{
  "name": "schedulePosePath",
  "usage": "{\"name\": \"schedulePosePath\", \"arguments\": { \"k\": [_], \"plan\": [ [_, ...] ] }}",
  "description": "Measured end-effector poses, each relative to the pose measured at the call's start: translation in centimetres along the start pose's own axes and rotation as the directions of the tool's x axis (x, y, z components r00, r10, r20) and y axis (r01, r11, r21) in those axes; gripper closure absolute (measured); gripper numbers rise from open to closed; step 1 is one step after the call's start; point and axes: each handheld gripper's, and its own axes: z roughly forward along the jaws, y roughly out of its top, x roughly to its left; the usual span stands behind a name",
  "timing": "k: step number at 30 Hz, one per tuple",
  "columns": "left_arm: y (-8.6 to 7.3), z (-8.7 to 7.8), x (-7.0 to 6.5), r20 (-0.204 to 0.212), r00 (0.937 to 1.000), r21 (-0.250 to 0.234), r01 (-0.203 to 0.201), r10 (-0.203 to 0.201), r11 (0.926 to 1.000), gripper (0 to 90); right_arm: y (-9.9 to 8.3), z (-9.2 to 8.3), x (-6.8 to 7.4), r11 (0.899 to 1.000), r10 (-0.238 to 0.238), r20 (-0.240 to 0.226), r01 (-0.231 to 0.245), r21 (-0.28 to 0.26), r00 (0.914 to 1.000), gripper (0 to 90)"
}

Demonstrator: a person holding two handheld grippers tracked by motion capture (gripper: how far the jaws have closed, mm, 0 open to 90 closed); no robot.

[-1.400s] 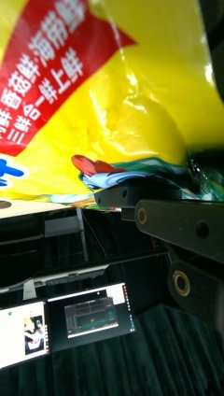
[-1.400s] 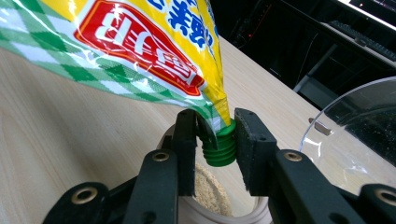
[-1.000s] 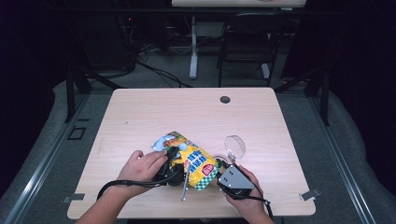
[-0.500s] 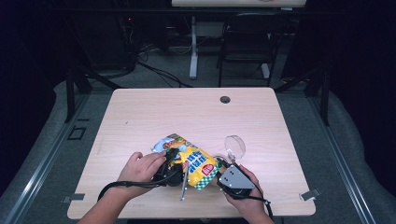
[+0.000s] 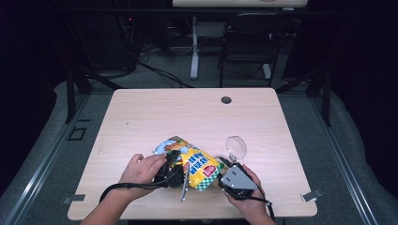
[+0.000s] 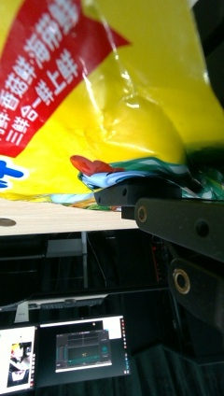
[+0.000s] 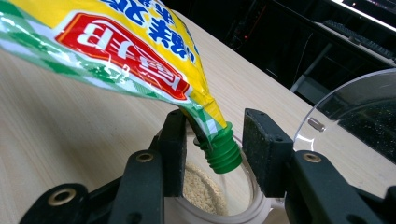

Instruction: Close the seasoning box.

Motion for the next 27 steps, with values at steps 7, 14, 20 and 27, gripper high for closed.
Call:
{"name": "schedulePosePath", "arguments": {
  "k": [7,14,20,27],
  "plan": [
    [-0.3,0.1,-0.2,0.005,0.9988,-0.016,0.05,-0.05,0.9986,86.1,0.0,0.0,0.0,1.0,0.004,0.002,-0.004,-0.002,1.0,60.3],
    [-0.7,0.3,-0.3,0.024,0.9955,-0.021,0.092,-0.092,0.9955,86.1,0.0,-0.1,-0.1,1.0,0.009,0.004,-0.009,-0.003,1.0,59.9],
    [-1.1,0.6,-0.5,0.035,0.9924,-0.023,0.119,-0.118,0.9927,86.1,-0.1,-0.1,-0.2,1.0,0.013,0.005,-0.013,-0.006,0.9999,58.4],
    [-1.5,0.8,-0.8,0.065,0.9798,-0.041,0.192,-0.189,0.9805,86.1,-0.1,-0.1,-0.2,1.0,0.021,0.01,-0.021,-0.01,0.9997,57.4]
  ]
}}
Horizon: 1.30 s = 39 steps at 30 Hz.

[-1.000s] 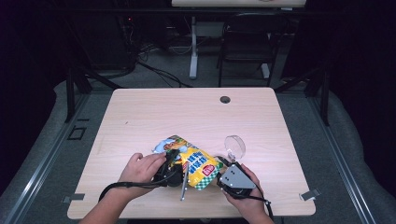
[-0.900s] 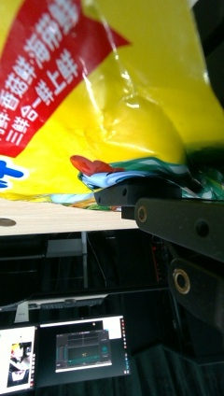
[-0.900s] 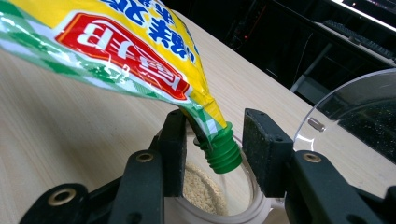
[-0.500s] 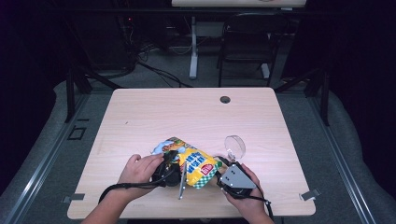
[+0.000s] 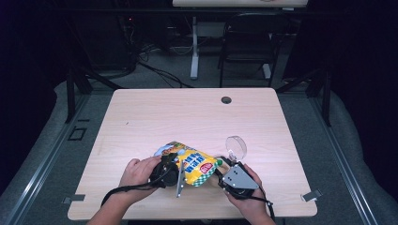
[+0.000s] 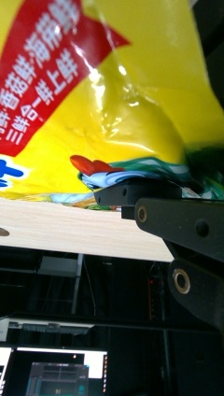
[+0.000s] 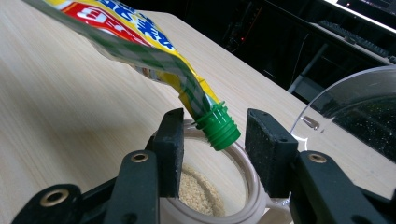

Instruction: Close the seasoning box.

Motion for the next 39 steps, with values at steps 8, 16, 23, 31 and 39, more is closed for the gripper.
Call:
{"name": "schedulePosePath", "arguments": {
  "k": [8,16,23,31,39],
  "plan": [
    [-0.6,0.2,-0.2,0.017,0.9962,-0.03,0.086,-0.085,0.9959,86.1,0.0,0.0,0.0,1.0,0.006,0.002,-0.006,0.0,1.0,57.1],
    [-1.0,0.3,-0.3,0.031,0.9926,-0.043,0.119,-0.118,0.992,86.1,-0.1,0.0,-0.1,1.0,0.019,0.003,-0.019,-0.004,0.9998,57.1],
    [-1.2,0.3,-0.3,0.047,0.9903,-0.039,0.133,-0.131,0.9904,86.1,-0.2,-0.1,-0.3,0.999,0.032,0.004,-0.032,-0.006,0.9995,57.1],
    [-1.3,0.4,-0.6,0.068,0.9785,-0.079,0.2,-0.195,0.9766,86.1,-0.2,0.0,-0.2,0.999,0.039,0.002,-0.039,-0.004,0.9992,56.3],
    [-1.6,0.4,-0.5,0.089,0.968,-0.101,0.243,-0.235,0.9647,86.1,-0.3,0.1,-0.2,0.999,0.044,-0.002,-0.044,0.0,0.999,56.3]
  ]
}}
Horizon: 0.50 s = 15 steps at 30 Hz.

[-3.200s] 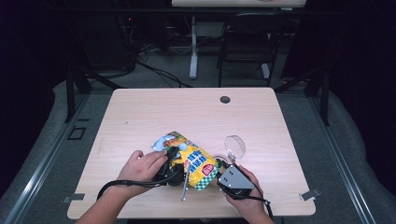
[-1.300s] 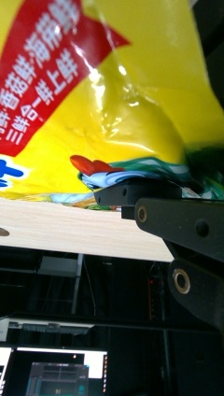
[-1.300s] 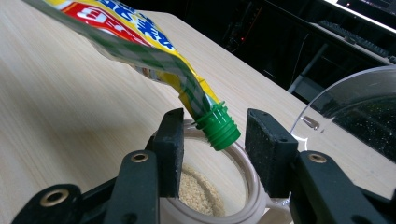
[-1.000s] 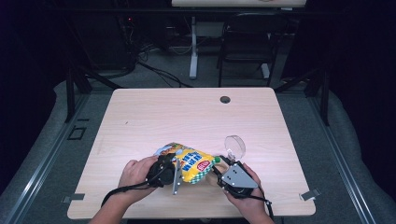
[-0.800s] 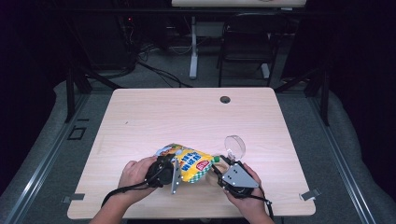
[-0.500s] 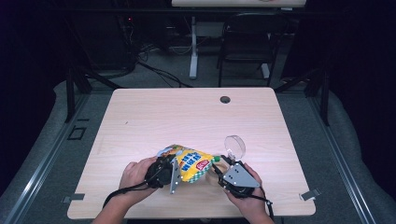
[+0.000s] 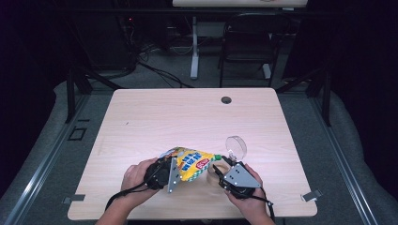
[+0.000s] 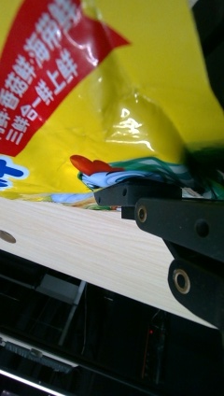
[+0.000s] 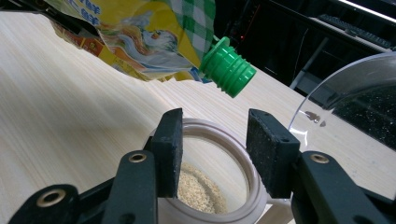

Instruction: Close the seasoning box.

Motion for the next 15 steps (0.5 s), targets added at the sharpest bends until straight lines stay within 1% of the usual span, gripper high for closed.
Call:
{"name": "schedulePosePath", "arguments": {
  "k": [2,4,7,10,13,15],
  "plan": [
    [0.03,0.02,-0.06,0.006,1.0,-0.005,0.003,-0.003,1.0,86.1,0.01,0.01,0.04,1.0,0.0,0.001,0.0,0.0,1.0,56.3],
    [0.06,0.04,-0.13,0.004,1.0,-0.009,0.008,-0.008,0.9999,86.1,0.0,-0.02,0.04,1.0,0.0,-0.001,0.0,0.001,1.0,56.3],
    [-0.02,0.05,-0.11,0.007,0.9997,-0.018,0.024,-0.024,0.9996,86.1,-0.03,-0.01,0.02,1.0,0.003,0.0,-0.003,0.0,1.0,56.3],
    [-0.14,0.03,-0.02,0.018,0.9987,-0.03,0.048,-0.047,0.9984,86.1,-0.05,0.0,0.0,1.0,0.007,0.0,-0.007,0.0,1.0,56.2],
    [-0.21,-0.01,0.08,0.017,0.9984,-0.037,0.055,-0.054,0.9978,86.1,-0.04,0.0,-0.01,1.0,0.01,-0.001,-0.01,-0.001,0.9999,56.2],
    [-0.26,-0.07,0.13,0.027,0.9977,-0.04,0.063,-0.062,0.9972,86.1,-0.04,-0.01,-0.02,1.0,0.01,-0.001,-0.01,-0.002,0.9999,56.1]
  ]
}}
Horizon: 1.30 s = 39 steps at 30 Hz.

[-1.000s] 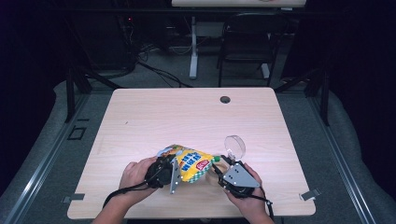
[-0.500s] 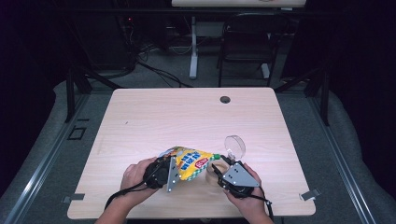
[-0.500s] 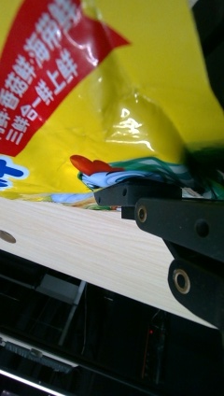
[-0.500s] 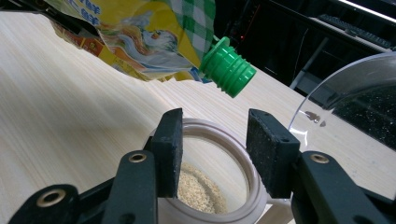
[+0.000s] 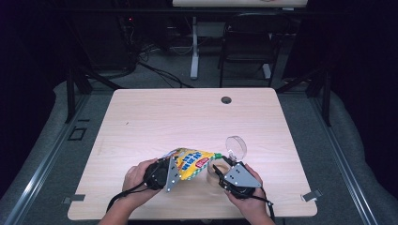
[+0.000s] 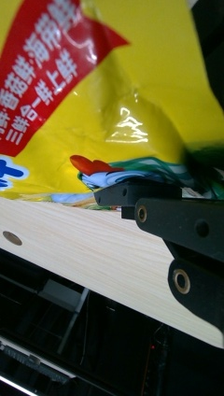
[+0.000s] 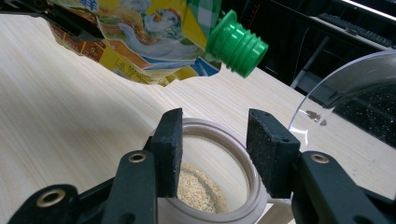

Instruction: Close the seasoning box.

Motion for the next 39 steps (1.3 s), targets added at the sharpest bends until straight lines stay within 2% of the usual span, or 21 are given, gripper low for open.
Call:
{"name": "schedulePosePath", "arguments": {
  "k": [11,16,21,25,31,35,36,38,39],
  "plan": [
    [-0.1,-0.4,0.2,0.033,0.9986,-0.031,0.041,-0.04,0.9987,86.1,0.0,-0.1,-0.1,1.0,0.007,-0.002,-0.007,-0.001,1.0,55.7],
    [-0.3,-0.5,0.4,0.051,0.996,-0.045,0.075,-0.073,0.9962,86.1,-0.1,-0.1,-0.2,1.0,0.014,-0.001,-0.014,-0.001,0.9999,55.6],
    [-0.8,-0.6,0.7,0.073,0.9909,-0.053,0.117,-0.113,0.9917,86.2,-0.1,-0.1,-0.2,1.0,0.015,-0.002,-0.015,-0.002,0.9999,55.5],
    [-1.1,-0.7,1.1,0.078,0.9887,-0.055,0.133,-0.128,0.9897,86.4,-0.1,-0.1,-0.2,1.0,0.016,-0.003,-0.016,-0.002,0.9999,55.4],
    [-1.5,-0.9,1.7,0.105,0.977,-0.073,0.194,-0.186,0.9783,86.8,-0.1,-0.1,-0.2,1.0,0.017,-0.005,-0.017,-0.003,0.9998,55.4],
    [-1.8,-1.0,2.1,0.129,0.9635,-0.086,0.246,-0.234,0.9654,87.1,-0.1,-0.2,-0.3,1.0,0.021,-0.004,-0.021,-0.006,0.9998,55.4],
    [-1.9,-1.0,2.1,0.138,0.9585,-0.089,0.263,-0.249,0.9608,87.1,-0.1,-0.2,-0.3,1.0,0.02,-0.002,-0.02,-0.005,0.9998,55.4],
    [-2.1,-0.9,2.2,0.147,0.9521,-0.093,0.283,-0.268,0.9545,87.2,-0.1,-0.2,-0.3,1.0,0.02,-0.002,-0.02,-0.004,0.9998,55.4],
    [-2.1,-0.9,2.3,0.149,0.9509,-0.097,0.287,-0.271,0.953,87.2,-0.1,-0.2,-0.3,1.0,0.019,-0.002,-0.019,-0.003,0.9998,55.4]
  ]
}}
